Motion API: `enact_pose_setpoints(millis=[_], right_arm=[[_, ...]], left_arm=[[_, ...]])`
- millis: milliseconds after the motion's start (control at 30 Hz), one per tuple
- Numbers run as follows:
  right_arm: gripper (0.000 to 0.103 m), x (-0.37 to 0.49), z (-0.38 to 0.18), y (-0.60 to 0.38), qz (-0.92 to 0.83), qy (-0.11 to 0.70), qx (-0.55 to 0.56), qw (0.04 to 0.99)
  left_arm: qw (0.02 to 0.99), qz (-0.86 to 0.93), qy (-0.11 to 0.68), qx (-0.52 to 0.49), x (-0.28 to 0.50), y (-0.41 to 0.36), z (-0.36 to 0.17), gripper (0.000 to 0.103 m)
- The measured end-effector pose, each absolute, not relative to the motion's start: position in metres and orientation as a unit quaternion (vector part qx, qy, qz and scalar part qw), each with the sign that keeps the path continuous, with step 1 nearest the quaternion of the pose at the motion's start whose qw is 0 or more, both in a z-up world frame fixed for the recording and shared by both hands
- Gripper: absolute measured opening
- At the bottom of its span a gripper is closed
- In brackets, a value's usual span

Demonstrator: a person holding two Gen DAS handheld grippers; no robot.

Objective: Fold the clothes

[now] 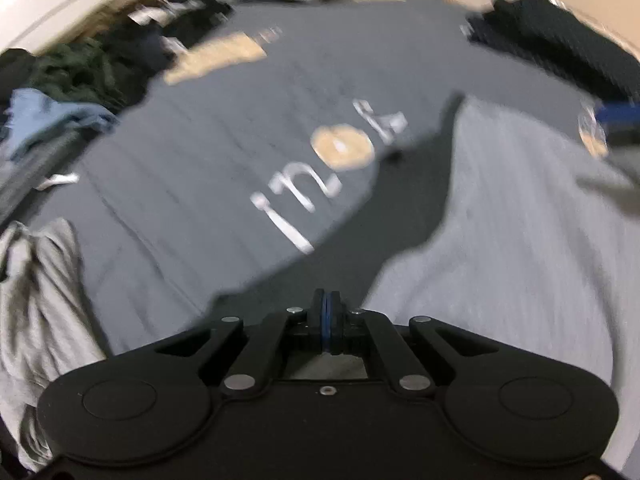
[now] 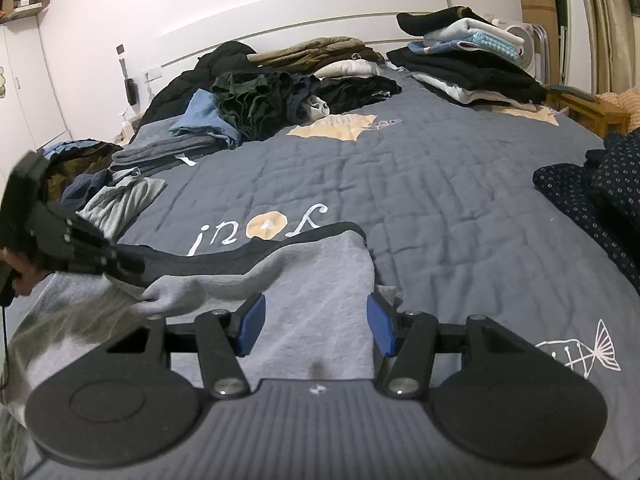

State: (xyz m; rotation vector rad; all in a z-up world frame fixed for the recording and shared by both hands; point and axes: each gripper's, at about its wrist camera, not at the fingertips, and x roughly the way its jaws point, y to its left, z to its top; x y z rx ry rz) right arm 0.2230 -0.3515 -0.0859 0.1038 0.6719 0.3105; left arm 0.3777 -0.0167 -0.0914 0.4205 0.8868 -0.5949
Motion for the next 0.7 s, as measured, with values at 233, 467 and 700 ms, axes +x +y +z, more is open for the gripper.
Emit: enact_pose_setpoints(millis=[233,467,700], right_arm=[[0.055,0.223,-0.086,-0.351,0.155,0.331,0.05,0.93],[0.055,0.224,-0.087,-0.351,0.155,0.333,0.049,0.929],[0.056,0.224,-0.087,-0.349,0.154,0.333,0.052,0.929]], left_arm=[[0.834,-0.286,0.422,0.211,0.378,-0.032,-0.099,0.03],[0.815,-0.304,0.438,0.227,0.377,-0.051,-0.121,0.03],[0.805,-0.322,0.447,0.22,0.375,-0.051,-0.122,0.004]])
